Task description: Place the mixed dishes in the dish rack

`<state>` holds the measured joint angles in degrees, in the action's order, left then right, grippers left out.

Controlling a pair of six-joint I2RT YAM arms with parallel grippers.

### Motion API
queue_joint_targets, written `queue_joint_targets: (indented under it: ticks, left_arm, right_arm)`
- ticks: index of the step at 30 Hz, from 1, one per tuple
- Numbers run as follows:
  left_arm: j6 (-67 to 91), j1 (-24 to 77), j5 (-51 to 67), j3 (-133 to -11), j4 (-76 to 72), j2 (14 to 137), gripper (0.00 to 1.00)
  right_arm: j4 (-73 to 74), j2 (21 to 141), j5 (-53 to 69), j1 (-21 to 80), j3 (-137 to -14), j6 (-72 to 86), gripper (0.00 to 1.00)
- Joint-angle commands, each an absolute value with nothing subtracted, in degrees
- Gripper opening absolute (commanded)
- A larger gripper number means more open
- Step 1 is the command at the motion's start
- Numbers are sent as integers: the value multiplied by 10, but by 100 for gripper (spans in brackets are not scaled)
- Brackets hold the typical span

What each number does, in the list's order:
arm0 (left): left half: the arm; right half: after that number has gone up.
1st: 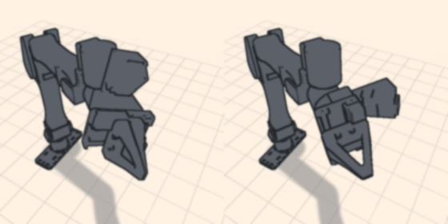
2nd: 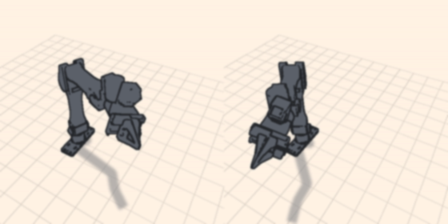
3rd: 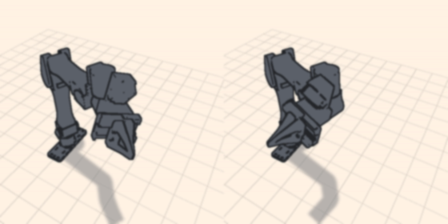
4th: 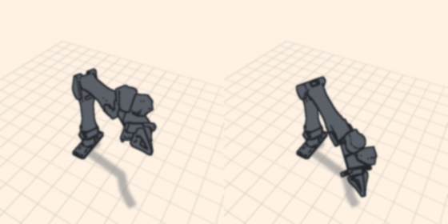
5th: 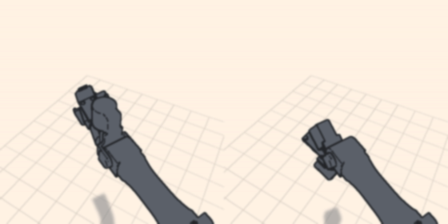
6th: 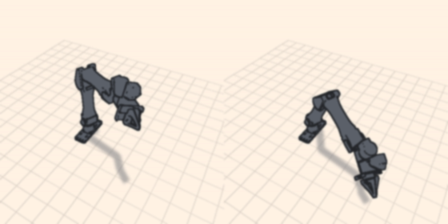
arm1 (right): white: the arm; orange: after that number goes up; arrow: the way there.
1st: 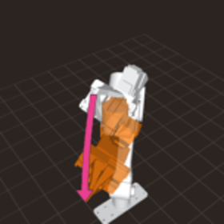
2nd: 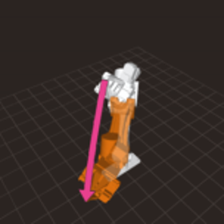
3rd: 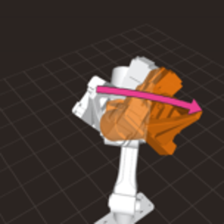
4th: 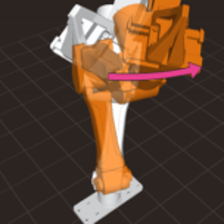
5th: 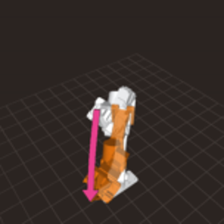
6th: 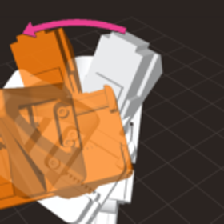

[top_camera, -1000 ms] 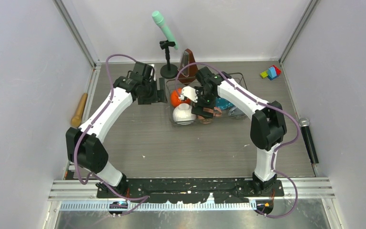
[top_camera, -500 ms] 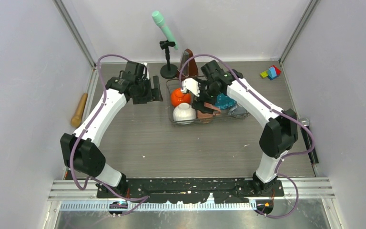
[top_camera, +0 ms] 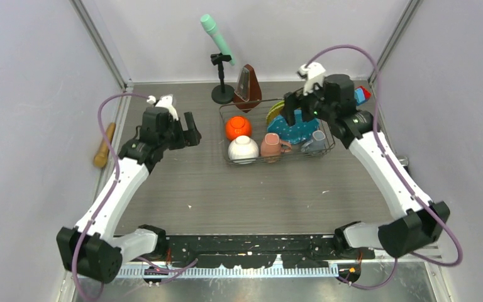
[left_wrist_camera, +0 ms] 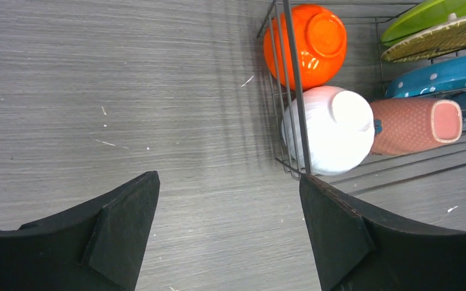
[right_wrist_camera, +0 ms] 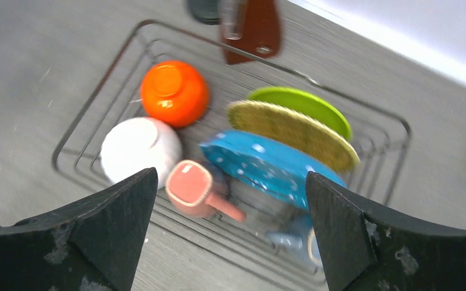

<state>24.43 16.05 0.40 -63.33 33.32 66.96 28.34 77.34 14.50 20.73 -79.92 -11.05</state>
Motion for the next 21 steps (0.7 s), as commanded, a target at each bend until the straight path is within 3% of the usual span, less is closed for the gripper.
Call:
queue_joint_targets:
  ticks: [1, 10, 16, 21]
  left_arm:
    - [235, 160, -28, -532, 173, 591, 89]
    - [202, 161, -127, -392, 94, 531, 88]
    - [202, 162, -255, -306, -36, 519, 87]
    - [173, 161, -341, -289, -150, 597, 90]
  right_arm:
    - [232, 700, -26, 155, -733, 109, 97]
    - [171, 519, -298, 72, -501, 202, 100]
    - [79, 560, -331, 16, -431, 269, 100]
    - [-90, 640, -265, -88, -363, 322, 100]
